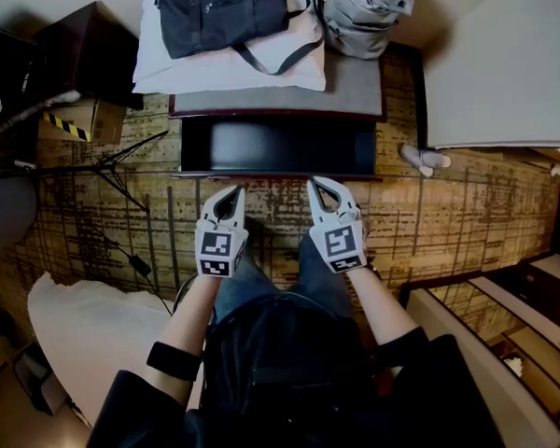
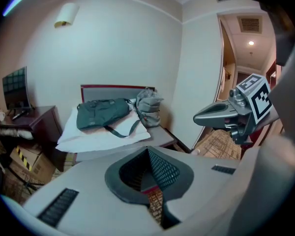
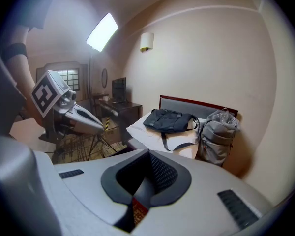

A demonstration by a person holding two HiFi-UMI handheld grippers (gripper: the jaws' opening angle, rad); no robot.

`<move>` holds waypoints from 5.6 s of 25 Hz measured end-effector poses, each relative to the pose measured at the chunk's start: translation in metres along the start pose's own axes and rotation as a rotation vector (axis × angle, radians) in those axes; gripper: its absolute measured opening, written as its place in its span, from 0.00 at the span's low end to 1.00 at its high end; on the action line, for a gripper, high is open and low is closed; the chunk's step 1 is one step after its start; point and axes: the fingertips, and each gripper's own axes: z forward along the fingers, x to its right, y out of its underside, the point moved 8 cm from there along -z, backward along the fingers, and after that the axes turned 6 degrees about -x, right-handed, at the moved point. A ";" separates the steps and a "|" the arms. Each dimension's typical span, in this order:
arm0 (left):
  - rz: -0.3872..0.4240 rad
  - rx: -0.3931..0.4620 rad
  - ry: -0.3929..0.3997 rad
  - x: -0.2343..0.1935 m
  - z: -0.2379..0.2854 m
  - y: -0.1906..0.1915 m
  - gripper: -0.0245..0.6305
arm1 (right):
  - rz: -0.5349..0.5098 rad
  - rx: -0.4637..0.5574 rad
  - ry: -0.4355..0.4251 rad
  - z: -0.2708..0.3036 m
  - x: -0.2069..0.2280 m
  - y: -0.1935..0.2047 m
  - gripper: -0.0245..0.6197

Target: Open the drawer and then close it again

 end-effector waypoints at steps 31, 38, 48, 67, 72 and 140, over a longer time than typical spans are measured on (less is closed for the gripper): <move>-0.342 -0.425 -0.001 -0.005 0.300 0.331 0.04 | 0.141 -0.131 -0.061 0.277 -0.050 0.248 0.04; -0.340 -0.431 0.003 -0.008 0.332 0.340 0.04 | 0.128 -0.134 -0.057 0.296 -0.049 0.263 0.04; -0.379 -0.429 -0.011 -0.012 0.343 0.332 0.04 | 0.159 -0.139 -0.021 0.303 -0.034 0.269 0.04; -0.310 -0.365 -0.034 -0.044 0.392 0.283 0.04 | 0.182 -0.130 0.026 0.322 -0.002 0.262 0.04; -0.279 -0.333 -0.030 -0.056 0.410 0.266 0.04 | 0.198 -0.126 0.040 0.329 0.003 0.259 0.04; -0.083 0.100 -0.122 -0.071 -0.021 -0.045 0.04 | 0.013 0.078 -0.016 0.024 0.026 -0.009 0.04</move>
